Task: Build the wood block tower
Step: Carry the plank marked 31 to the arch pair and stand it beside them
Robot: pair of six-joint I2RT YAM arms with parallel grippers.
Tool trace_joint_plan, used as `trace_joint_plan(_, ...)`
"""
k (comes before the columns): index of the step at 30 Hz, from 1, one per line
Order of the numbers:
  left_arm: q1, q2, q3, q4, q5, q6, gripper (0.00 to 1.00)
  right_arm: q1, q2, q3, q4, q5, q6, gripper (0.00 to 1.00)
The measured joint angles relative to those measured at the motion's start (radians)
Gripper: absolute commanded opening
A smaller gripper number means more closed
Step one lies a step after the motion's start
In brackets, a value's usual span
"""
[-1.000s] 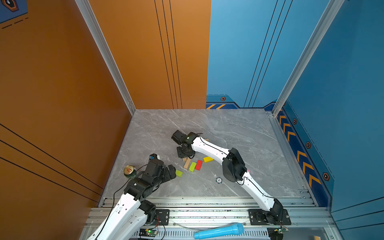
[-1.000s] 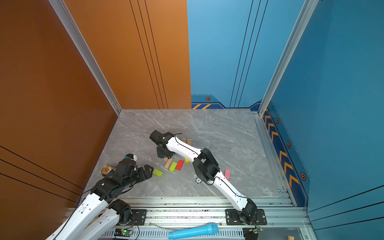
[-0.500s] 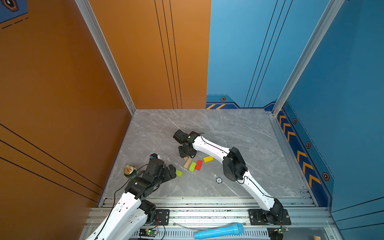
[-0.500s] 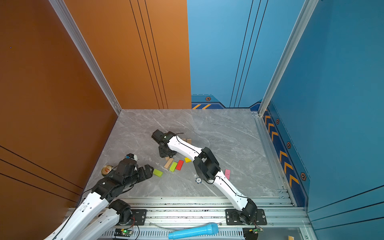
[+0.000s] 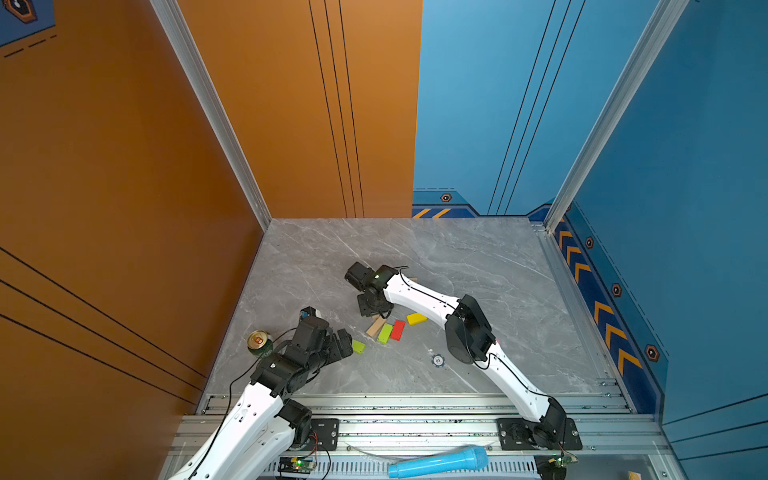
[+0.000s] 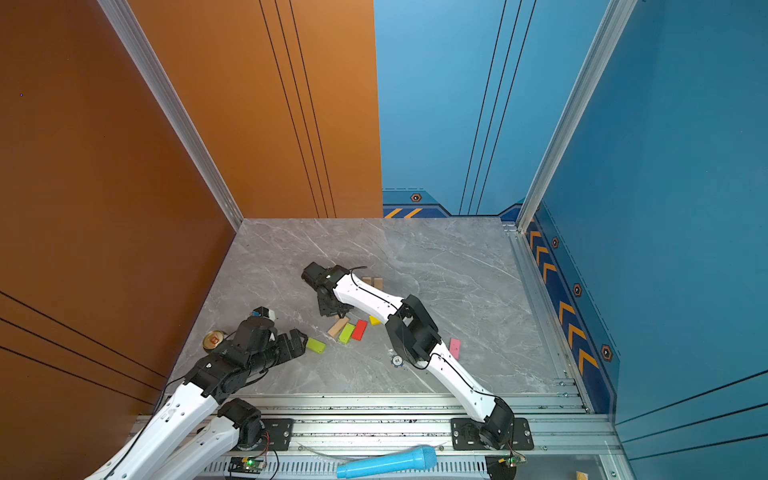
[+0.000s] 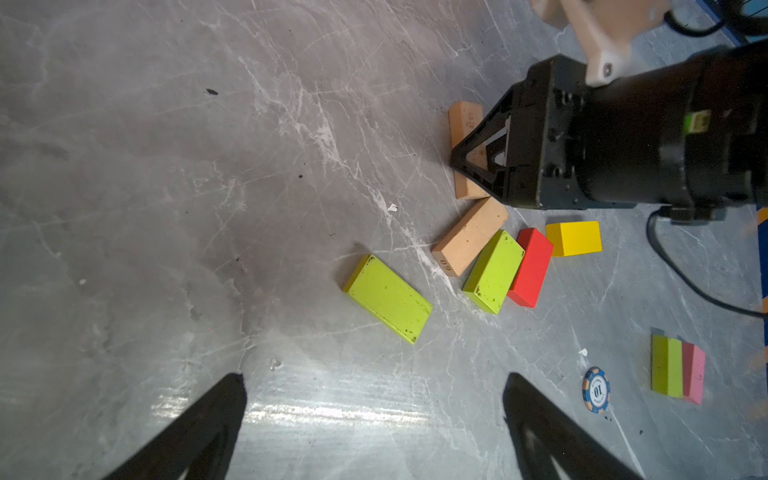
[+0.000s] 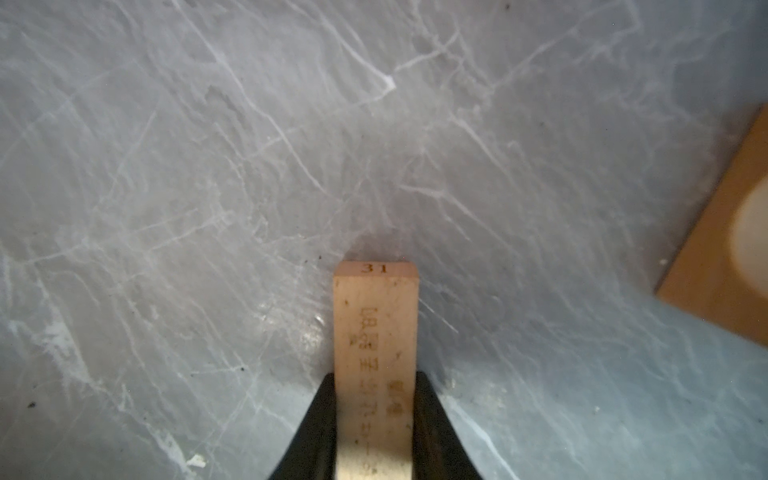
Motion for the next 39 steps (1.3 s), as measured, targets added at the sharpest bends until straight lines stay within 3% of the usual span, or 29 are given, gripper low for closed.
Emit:
trace_joint_plan(16, 0.006, 0.105, 0.028, 0.073, 0.013, 0.032, 0.98, -0.075, -0.187, -0.011, -0.01, 0.085, 0.0, 0.27)
trace_joint_plan(23, 0.006, 0.174, 0.04, 0.114, 0.027, 0.043, 0.98, -0.128, -0.185, -0.011, -0.014, 0.123, 0.018, 0.26)
trace_joint_plan(39, 0.018, 0.237, 0.069, 0.153, 0.053, 0.063, 0.98, -0.14, -0.13, -0.037, 0.002, 0.164, 0.107, 0.28)
